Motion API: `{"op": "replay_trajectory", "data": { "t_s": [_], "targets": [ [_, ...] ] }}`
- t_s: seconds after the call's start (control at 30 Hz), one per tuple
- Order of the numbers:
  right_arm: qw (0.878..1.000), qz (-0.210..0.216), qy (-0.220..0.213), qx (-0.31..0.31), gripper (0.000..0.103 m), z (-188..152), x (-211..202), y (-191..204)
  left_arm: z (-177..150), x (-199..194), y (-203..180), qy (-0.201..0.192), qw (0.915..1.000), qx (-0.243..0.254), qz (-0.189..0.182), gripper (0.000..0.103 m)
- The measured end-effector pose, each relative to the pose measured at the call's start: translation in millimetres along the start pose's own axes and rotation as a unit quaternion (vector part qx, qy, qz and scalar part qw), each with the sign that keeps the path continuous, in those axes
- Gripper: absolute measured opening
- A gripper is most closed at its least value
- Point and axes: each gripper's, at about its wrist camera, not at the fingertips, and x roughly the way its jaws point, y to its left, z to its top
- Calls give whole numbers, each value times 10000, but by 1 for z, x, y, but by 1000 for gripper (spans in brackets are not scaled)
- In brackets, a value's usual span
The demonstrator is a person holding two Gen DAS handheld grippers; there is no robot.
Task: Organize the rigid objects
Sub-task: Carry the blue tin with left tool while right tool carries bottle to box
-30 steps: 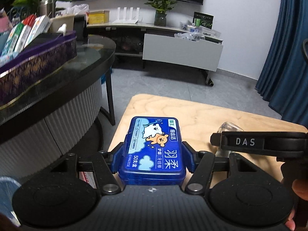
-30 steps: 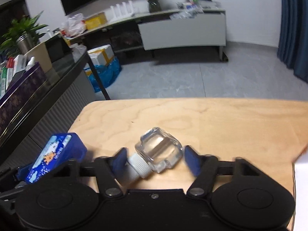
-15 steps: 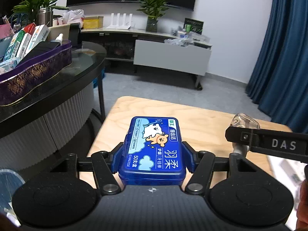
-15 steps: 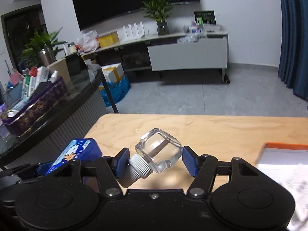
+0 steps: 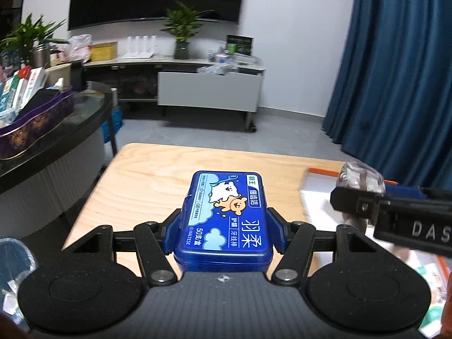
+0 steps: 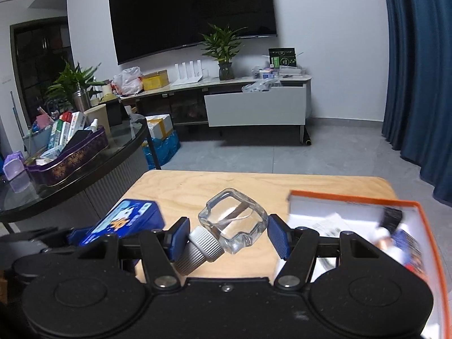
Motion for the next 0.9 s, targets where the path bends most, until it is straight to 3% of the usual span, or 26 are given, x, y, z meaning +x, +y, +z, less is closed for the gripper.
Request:
{"op": "replay_trajectory", "data": {
  "t_s": [0.17, 0.4, 0.57, 0.9],
  "targets": [
    [9995, -162, -168, 195, 73, -14, -45, -34, -8, -17, -31, 25, 9995, -65, -316, 62],
    [9958, -720, -348, 450, 73, -34, -97, -86, -19, -21, -74, 152, 9971, 85, -738, 62],
    [9920, -1047, -455, 545, 73, -47, -121, -112, -30, -19, -110, 229, 9939, 424, -990, 62],
    [9902, -1114, -448, 708, 73, -62, -132, -136, -44, -16, -132, 304, 9921, 768, -946, 62]
  ]
}}
